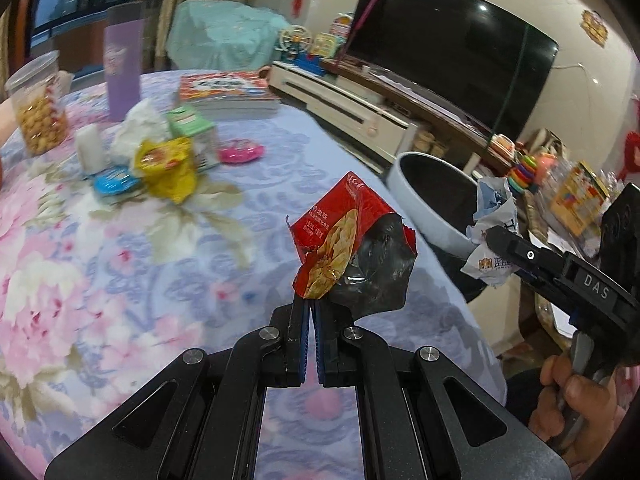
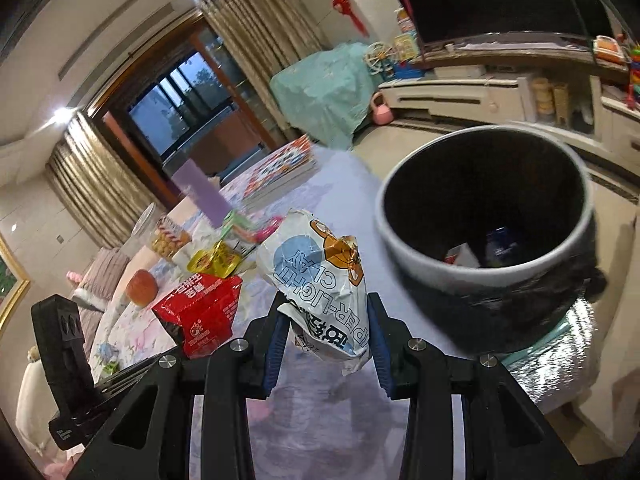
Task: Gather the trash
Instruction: 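Carry the red chip packet and white snack bag toward the trash bin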
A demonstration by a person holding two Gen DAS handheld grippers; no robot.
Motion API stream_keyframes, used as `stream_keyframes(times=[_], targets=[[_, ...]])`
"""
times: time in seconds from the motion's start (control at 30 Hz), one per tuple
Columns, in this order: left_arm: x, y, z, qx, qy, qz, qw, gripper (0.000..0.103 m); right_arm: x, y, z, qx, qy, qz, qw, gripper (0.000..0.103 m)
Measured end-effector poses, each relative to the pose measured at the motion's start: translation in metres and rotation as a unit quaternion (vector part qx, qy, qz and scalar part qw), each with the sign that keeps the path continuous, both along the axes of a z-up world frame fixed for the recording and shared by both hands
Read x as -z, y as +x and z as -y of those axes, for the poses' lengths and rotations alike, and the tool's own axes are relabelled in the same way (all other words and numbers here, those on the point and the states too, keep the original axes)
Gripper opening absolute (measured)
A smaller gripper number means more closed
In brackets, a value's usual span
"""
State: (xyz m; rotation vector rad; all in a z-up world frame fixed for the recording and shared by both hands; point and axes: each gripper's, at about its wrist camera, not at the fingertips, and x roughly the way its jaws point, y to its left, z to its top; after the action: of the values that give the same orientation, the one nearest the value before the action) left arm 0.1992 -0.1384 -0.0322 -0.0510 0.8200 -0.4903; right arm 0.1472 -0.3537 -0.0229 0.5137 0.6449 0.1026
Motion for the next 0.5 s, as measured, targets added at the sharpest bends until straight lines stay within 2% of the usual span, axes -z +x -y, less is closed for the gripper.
stream_keyframes(times=[0.5], targets=[[-0.018,0.002,0.063,0.047,0.008,0.021,0.9986,0.002,-0.003,-0.014,0.06,0.06,-0.005,0.004,0.998,0.038]])
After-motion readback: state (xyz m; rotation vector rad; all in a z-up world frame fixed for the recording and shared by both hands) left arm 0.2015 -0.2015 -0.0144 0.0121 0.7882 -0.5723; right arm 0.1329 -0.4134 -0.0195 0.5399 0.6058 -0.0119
